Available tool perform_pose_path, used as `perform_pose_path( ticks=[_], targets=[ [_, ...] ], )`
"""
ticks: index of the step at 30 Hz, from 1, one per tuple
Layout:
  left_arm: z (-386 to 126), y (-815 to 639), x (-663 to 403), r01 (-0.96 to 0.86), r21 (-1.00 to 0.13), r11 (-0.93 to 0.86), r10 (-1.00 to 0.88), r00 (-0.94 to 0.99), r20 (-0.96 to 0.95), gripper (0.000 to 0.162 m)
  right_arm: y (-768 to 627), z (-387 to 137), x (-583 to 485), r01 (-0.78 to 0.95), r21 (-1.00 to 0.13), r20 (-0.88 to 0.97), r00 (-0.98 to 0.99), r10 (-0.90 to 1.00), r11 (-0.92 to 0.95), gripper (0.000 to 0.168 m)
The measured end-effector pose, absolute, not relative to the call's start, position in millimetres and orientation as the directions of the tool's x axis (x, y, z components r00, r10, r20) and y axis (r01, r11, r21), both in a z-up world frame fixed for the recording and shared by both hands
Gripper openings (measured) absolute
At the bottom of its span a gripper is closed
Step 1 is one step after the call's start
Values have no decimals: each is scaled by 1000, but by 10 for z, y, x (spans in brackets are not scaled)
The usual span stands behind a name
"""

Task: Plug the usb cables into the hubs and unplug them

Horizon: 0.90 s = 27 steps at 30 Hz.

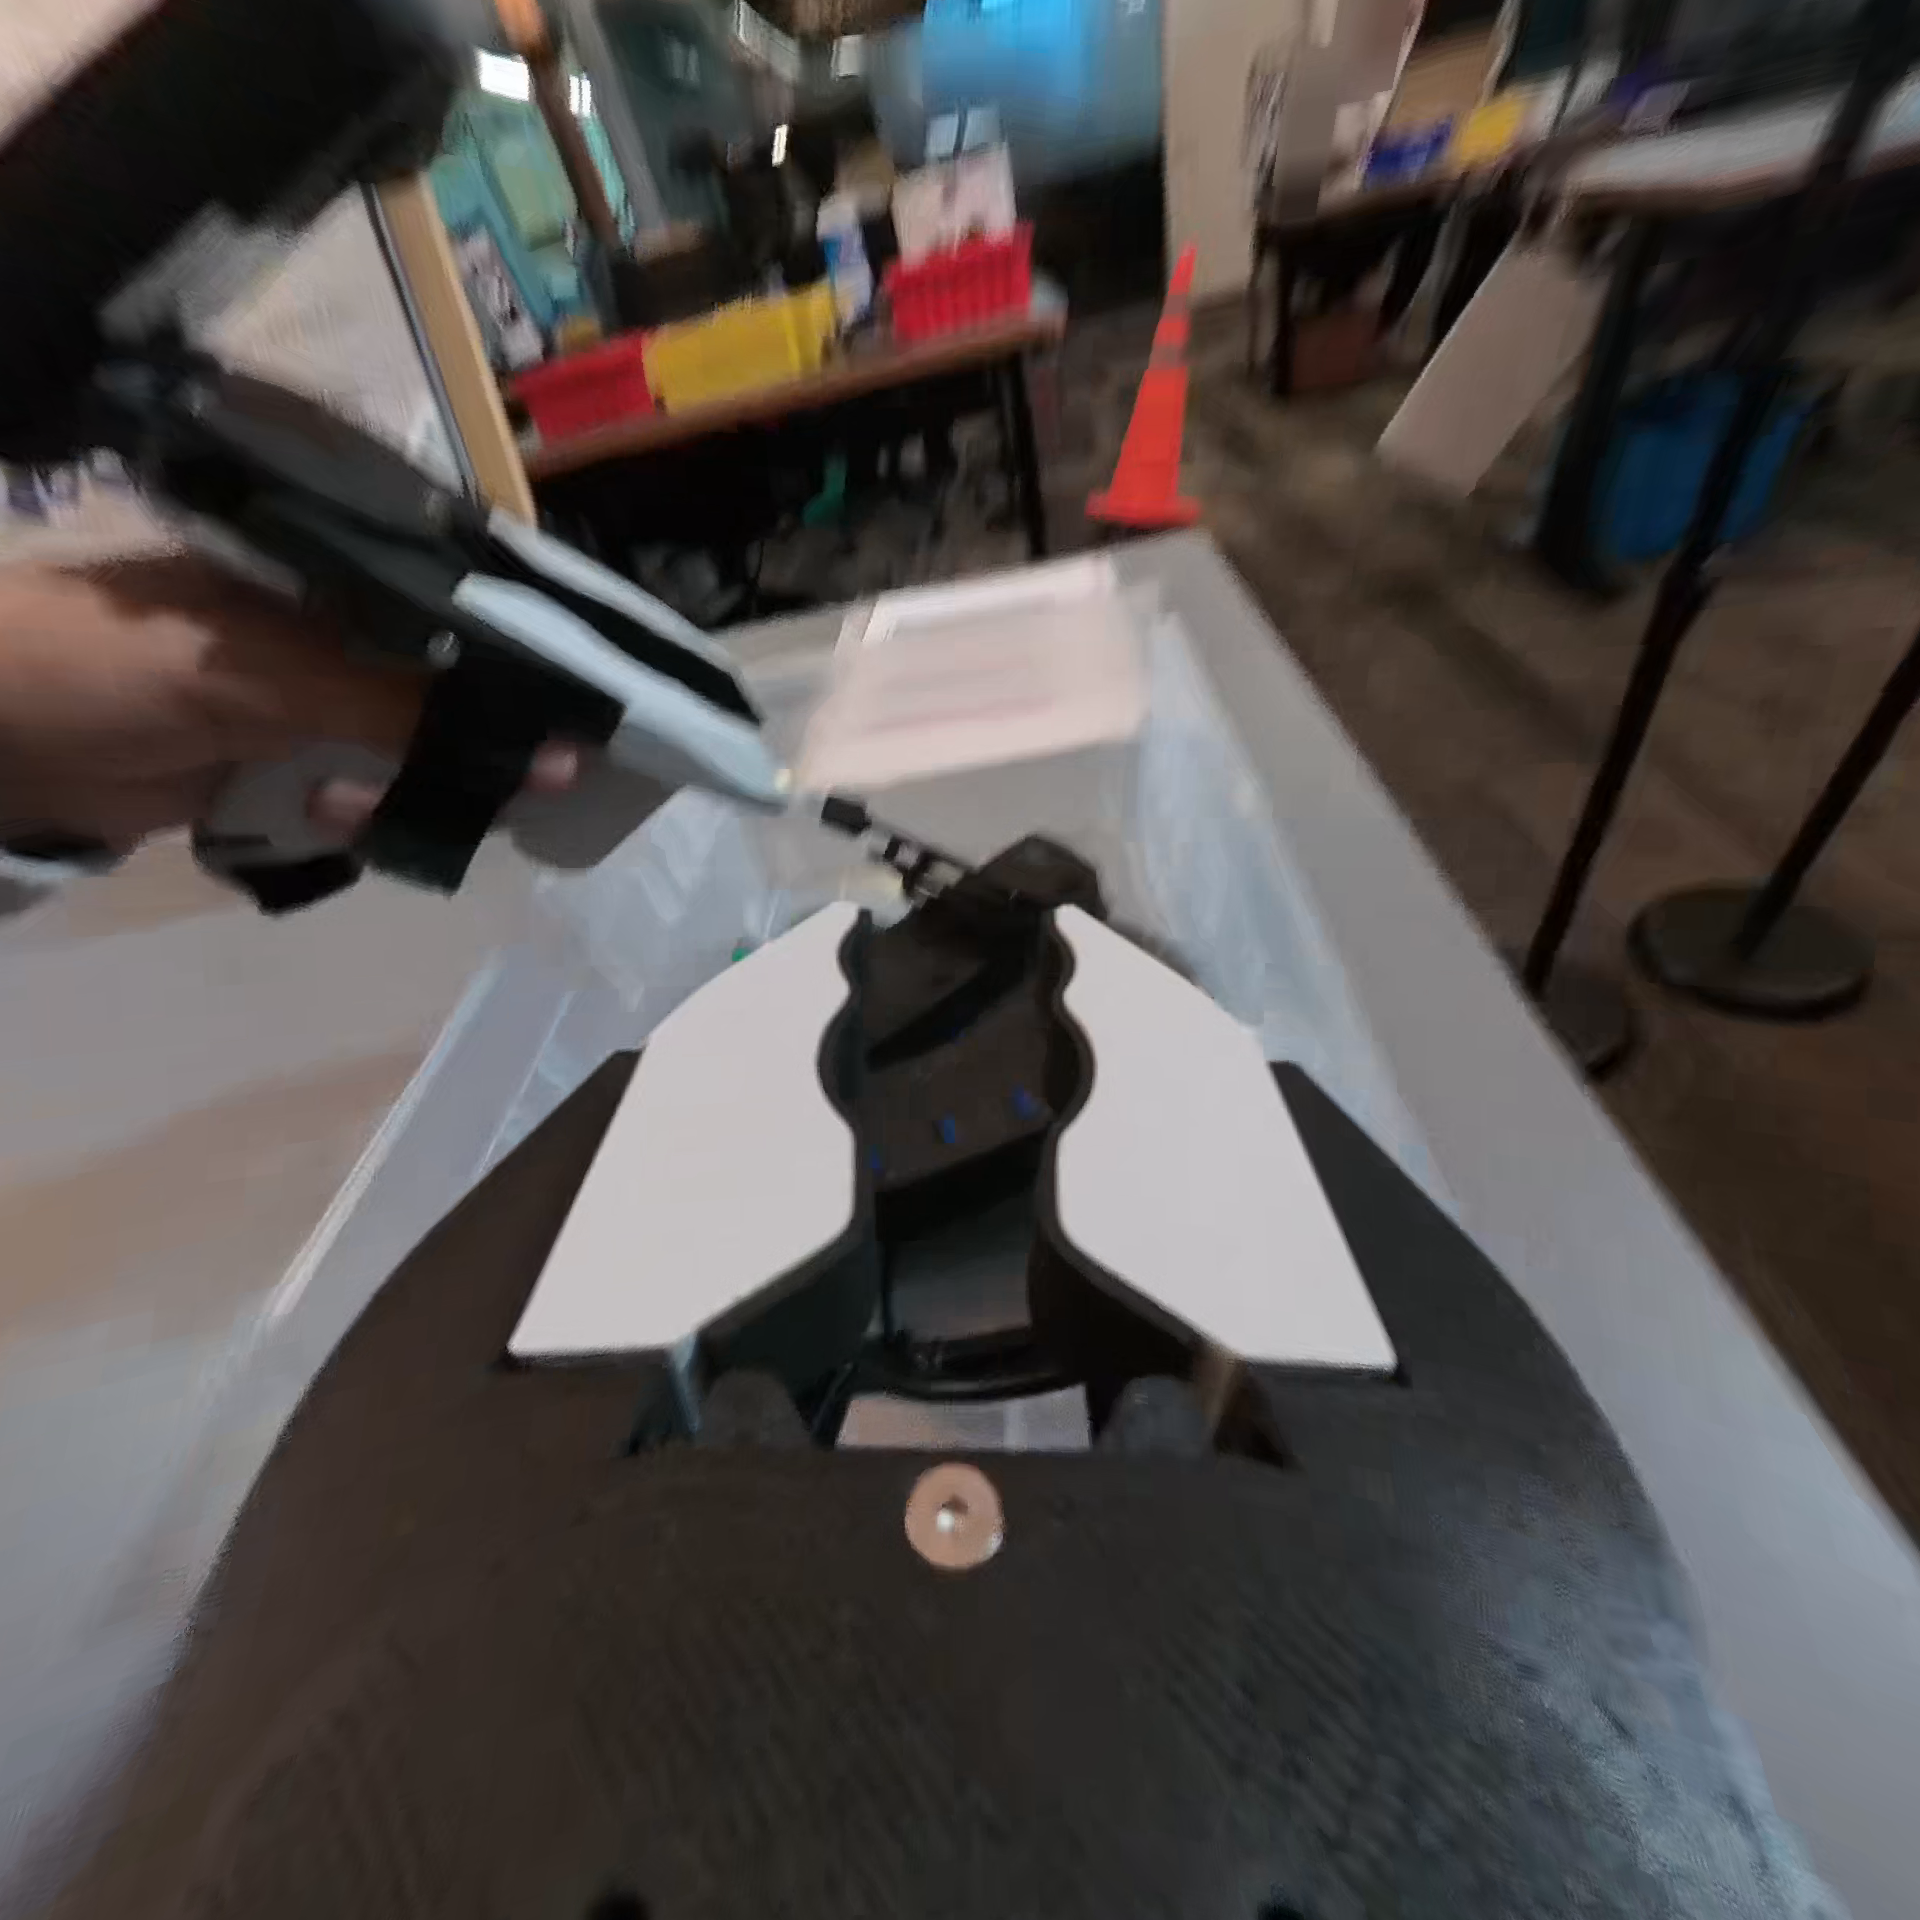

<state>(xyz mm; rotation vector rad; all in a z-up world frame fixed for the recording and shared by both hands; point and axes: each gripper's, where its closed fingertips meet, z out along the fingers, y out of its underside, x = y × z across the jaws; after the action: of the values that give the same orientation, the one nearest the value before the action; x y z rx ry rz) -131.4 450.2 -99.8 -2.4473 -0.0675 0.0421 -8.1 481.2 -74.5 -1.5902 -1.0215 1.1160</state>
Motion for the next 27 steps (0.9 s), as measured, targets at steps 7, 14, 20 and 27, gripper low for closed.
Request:
perform_pose_path(
  ticks=[7,14,20,27],
  targets=[
    [-310,3680,-756,159,-880,-449,31,986,162,39,5525,-557,449,-48,-989,-149,389,909,-141,51],
    [-885,1886,-672,84,-921,-381,248,969,-14,28,5315,-1173,236,170,-984,-35,113,993,-54,80],
    [-1010,540,-755,187,-958,-218,470,880,65,24,5269,-1193,49,183,-966,-178,33,983,-181,41],
    [-1033,-45,-720,280,-960,-6,529,816,235,22,5203,-1232,-242,338,-937,-31,178,984,-91,3]
  ],
)
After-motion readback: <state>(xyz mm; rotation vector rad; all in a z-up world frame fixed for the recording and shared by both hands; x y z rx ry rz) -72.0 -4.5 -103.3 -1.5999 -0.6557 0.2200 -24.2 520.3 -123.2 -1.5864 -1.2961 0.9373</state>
